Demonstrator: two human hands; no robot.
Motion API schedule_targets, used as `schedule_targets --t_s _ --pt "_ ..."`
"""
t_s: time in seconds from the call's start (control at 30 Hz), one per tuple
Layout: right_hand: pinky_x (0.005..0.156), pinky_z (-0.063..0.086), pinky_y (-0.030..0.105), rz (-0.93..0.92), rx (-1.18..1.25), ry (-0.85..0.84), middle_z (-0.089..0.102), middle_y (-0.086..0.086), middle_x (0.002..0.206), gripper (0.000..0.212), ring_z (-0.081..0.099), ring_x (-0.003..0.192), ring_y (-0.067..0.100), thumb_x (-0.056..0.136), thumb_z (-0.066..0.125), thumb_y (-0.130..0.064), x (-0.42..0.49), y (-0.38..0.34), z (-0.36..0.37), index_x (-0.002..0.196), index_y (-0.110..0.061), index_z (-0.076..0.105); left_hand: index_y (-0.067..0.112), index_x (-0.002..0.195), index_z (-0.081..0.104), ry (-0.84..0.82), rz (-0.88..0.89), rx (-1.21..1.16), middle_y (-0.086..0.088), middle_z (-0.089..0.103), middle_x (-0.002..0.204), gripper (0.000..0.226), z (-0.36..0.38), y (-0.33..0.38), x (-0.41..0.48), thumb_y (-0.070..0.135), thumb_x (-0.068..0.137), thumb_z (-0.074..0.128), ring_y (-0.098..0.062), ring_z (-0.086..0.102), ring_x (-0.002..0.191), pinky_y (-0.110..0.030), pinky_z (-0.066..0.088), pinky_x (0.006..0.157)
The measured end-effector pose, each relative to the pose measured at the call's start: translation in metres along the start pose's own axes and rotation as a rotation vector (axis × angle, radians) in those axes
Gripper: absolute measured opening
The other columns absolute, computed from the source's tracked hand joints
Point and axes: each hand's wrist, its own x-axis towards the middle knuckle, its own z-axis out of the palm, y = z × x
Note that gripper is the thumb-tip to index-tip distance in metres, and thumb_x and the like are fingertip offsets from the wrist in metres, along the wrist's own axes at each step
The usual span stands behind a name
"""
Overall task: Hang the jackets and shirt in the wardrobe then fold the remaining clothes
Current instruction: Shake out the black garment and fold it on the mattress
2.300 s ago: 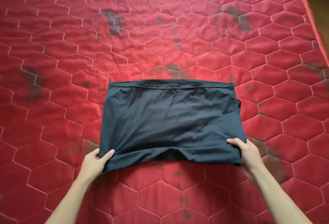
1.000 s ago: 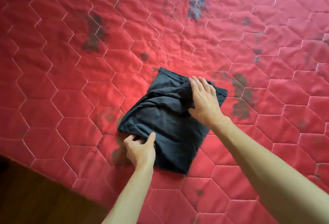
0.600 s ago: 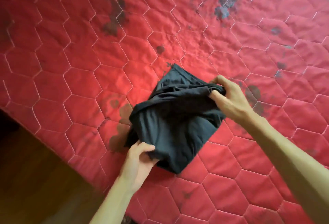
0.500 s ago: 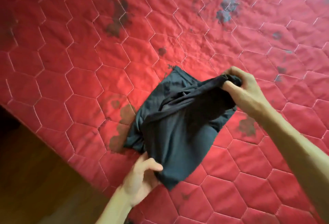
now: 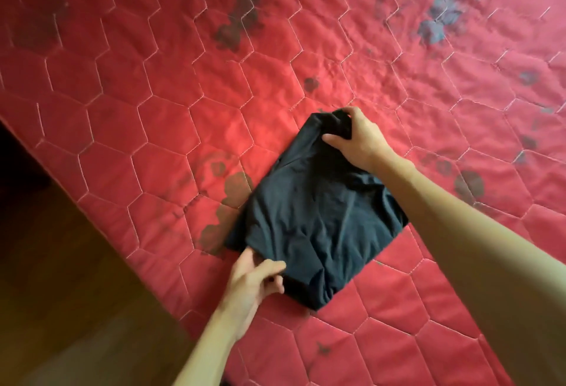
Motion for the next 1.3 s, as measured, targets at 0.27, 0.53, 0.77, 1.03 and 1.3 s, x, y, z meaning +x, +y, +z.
schedule_targets --t_s 0.27,0.53,0.77,1.03,1.3 --pt "0.107 0.037 0.047 0.084 -0.112 0.027 0.062 0.012 0.129 0.068 0.054 0.123 0.035 0.081 0.078 -0.04 -0.034 0.04 -0.007 0.137 -0.017 0.047 0.013 0.131 0.06 0.063 0.149 -0.17 -0.01 0.066 0.13 0.045 -0.016 0.02 0.018 0.022 0.088 0.063 -0.022 0.062 0.118 -0.038 0.043 0.102" --pt "0.104 0.039 0.046 0.083 -0.2 0.081 0.068 0.011 0.121 0.057 0.059 0.118 0.034 0.084 0.069 -0.052 -0.05 0.051 -0.011 0.129 -0.02 0.054 0.019 0.143 0.042 0.164 0.068 -0.05 -0.011 0.07 0.119 0.064 -0.022 -0.003 -0.007 0.041 0.085 0.06 -0.023 0.07 0.108 -0.044 0.054 0.091" --pt "0.112 0.032 0.044 0.191 -0.259 -0.089 0.064 0.005 0.13 0.07 0.053 0.126 0.03 0.073 0.077 -0.06 -0.067 0.072 -0.05 0.129 -0.023 0.056 0.029 0.132 0.034 0.225 0.049 0.245 0.0 0.071 0.101 0.074 0.017 -0.046 -0.008 0.022 0.078 0.084 0.005 0.065 0.079 -0.032 0.053 0.088" --pt "0.084 0.055 0.047 0.165 0.16 0.092 0.068 0.005 0.094 0.053 0.062 0.083 0.02 0.061 0.084 -0.05 -0.071 0.094 -0.061 0.107 -0.033 0.064 0.002 0.099 0.068 0.121 0.098 0.037 -0.016 0.073 0.109 0.046 0.003 -0.071 -0.033 0.035 0.07 0.082 -0.027 0.067 0.107 -0.043 0.047 0.102" --pt "0.072 0.058 0.017 0.237 0.291 -0.257 0.076 -0.008 0.095 0.068 0.072 0.081 0.002 0.074 0.085 -0.007 -0.087 0.118 -0.062 0.131 -0.027 0.052 0.011 0.096 0.062 0.028 0.006 0.35 -0.001 0.065 0.068 0.033 0.018 -0.081 -0.028 0.022 0.076 0.086 -0.012 0.047 0.057 -0.019 0.036 0.05"
